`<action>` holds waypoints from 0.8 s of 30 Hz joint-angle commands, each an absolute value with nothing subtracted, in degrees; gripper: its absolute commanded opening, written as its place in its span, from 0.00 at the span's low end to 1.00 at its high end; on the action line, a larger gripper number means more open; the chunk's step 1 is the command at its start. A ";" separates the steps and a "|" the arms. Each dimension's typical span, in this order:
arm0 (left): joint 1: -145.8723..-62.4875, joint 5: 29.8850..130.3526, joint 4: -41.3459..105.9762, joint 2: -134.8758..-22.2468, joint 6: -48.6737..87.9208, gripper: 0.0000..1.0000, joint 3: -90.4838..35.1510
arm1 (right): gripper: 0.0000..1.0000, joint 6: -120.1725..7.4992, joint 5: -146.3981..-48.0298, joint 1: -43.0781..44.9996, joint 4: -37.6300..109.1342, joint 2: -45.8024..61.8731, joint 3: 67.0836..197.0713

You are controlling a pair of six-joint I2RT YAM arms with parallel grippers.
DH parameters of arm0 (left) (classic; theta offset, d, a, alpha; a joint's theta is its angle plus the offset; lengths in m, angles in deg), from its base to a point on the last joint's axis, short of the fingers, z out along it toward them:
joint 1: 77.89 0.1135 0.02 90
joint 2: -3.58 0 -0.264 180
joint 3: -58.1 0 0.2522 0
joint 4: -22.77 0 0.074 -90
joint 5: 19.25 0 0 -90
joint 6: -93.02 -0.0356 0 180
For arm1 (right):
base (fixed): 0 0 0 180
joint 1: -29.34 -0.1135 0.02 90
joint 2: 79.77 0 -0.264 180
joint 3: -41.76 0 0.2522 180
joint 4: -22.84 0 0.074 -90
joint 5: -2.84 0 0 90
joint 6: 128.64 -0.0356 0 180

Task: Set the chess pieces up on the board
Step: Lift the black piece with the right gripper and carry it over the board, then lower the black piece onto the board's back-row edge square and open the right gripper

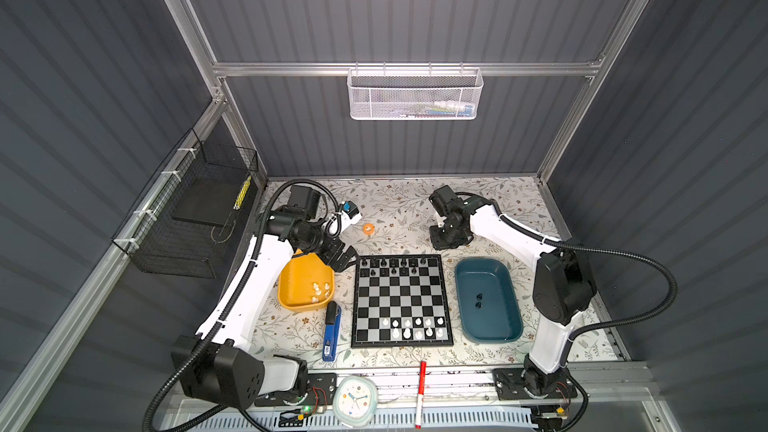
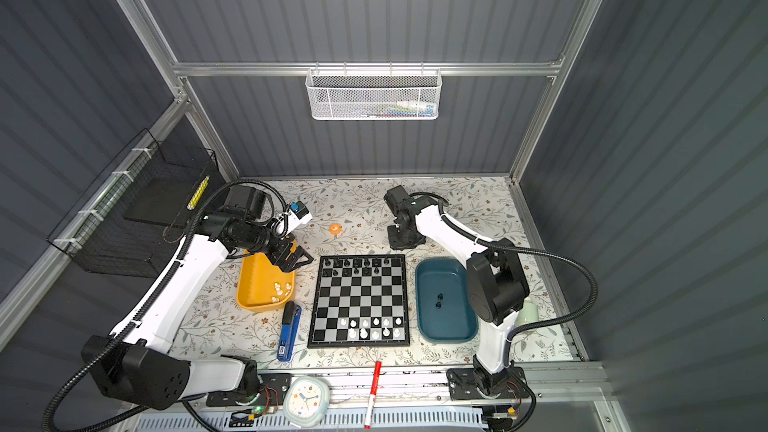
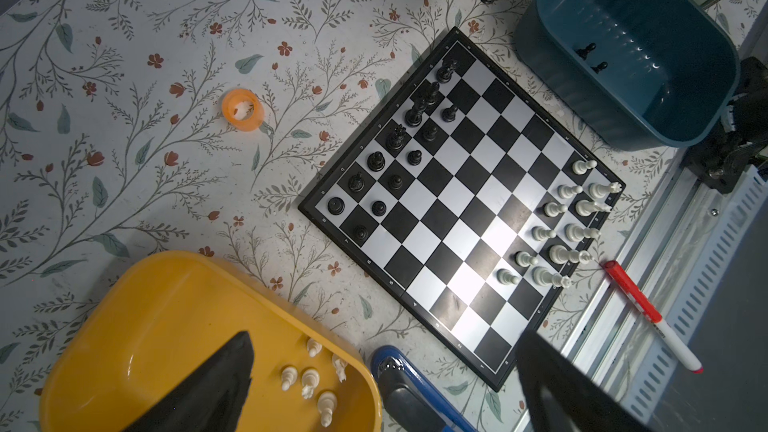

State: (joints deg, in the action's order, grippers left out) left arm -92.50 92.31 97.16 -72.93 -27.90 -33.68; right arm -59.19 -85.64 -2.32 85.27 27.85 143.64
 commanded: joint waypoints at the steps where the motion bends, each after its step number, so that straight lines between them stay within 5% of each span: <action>1: -92.83 92.17 98.23 -72.44 -27.68 1.00 -34.49 | 0.15 -59.38 -86.64 -2.73 84.16 29.16 142.52; 24: -92.88 91.93 97.99 -72.36 -27.74 0.99 -33.82 | 0.14 -59.55 -87.56 -4.14 81.87 34.76 141.79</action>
State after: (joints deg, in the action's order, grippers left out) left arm -92.50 92.13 97.16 -72.93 -27.90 -33.68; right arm -59.22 -87.22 -3.71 81.57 33.44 142.59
